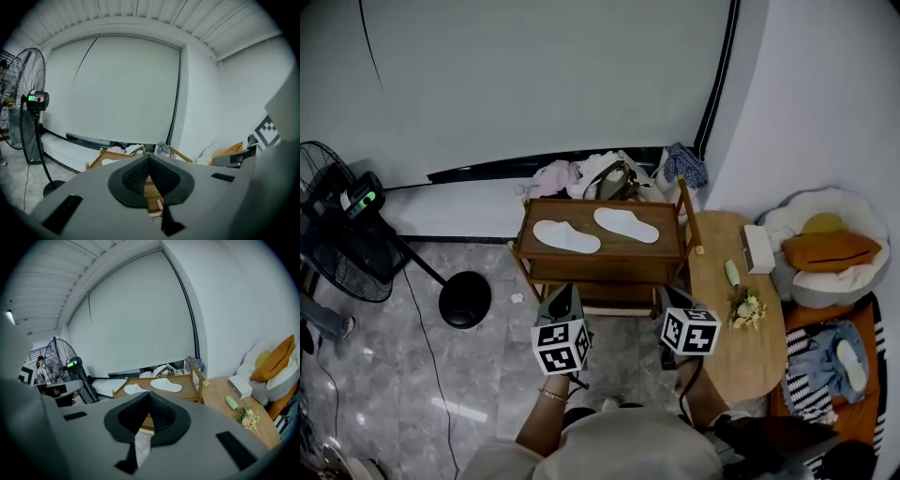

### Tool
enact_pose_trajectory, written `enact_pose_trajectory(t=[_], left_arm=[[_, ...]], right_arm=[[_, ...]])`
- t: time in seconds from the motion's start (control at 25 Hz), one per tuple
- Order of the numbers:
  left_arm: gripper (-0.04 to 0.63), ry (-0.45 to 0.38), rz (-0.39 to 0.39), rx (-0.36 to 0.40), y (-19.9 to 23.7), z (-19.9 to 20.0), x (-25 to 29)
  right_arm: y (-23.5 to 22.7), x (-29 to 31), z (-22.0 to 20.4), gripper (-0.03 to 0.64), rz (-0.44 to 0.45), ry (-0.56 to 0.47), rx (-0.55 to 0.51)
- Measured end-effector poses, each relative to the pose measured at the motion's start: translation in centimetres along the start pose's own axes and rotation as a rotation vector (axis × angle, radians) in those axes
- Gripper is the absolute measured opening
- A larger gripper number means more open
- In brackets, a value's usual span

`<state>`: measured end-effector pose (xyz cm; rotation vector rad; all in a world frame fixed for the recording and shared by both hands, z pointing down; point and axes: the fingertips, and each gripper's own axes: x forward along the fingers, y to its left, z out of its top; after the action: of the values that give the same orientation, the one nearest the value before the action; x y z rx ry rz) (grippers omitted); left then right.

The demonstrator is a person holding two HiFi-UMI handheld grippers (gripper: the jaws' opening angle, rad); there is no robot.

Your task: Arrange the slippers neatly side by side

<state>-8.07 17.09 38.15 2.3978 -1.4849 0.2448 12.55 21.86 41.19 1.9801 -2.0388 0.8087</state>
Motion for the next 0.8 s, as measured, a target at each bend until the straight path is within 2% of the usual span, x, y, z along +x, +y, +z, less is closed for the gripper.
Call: enact_pose_trajectory(t=[0.52,0.8], left_arm=[[0.014,0.044,-0.03,-0.004,-0.8,-0.7,4.3],[0.014,0.017,-0.054,0.0,-0.4,0.5,7.5]], right_arm=[[-2.3,2.6,-0.1,0.034,-0.019,0.047,0.028],[-3.6,5.2,1.2,0.034,-0.048,0.048,0.051]])
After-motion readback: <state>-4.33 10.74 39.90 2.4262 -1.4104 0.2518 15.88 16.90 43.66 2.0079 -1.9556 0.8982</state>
